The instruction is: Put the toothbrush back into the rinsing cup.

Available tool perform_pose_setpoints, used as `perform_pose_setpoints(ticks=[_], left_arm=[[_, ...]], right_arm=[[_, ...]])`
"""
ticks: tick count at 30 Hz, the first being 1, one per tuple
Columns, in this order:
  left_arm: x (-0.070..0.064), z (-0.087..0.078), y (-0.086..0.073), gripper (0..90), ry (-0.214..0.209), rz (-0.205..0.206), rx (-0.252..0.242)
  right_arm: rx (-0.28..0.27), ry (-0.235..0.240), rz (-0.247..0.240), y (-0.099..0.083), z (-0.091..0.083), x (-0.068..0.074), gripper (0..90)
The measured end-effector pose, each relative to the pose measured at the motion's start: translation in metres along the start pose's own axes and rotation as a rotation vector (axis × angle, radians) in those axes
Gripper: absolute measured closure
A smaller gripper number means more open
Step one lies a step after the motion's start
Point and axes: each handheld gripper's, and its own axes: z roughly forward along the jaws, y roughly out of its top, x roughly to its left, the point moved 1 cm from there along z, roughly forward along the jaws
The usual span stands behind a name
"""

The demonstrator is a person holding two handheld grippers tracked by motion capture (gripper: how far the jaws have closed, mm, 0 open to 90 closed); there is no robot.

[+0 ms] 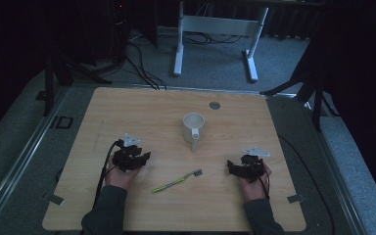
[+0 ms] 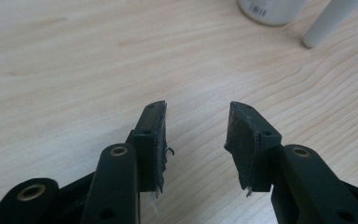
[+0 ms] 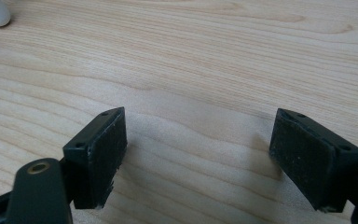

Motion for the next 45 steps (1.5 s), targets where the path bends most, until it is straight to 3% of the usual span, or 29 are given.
perform_pose_setpoints(ticks=[5,10,18,27,36,45], left_arm=[[-0.004,-0.010,0.009,56.8,-0.018,0.012,-0.025],[-0.009,-0.016,0.018,55.8,-0.009,0.044,-0.040],[-0.026,-0.018,0.029,56.2,-0.028,0.119,-0.023],[-0.041,-0.019,0.038,54.7,-0.067,0.132,-0.025],[-0.053,-0.017,0.044,55.4,-0.116,0.176,0.005],[-0.064,-0.016,0.051,55.4,-0.124,0.211,0.031]], right_arm=[[-0.001,0.000,0.001,0.000,0.000,0.000,18.4],[-0.001,0.000,0.000,0.000,0.000,0.000,18.4],[-0.001,0.001,0.002,0.000,0.000,0.000,18.4],[-0.001,0.001,0.001,0.000,0.000,0.000,18.4],[-0.001,0.001,0.001,0.000,0.000,0.000,18.4],[-0.001,0.000,0.004,0.000,0.000,0.000,18.4]])
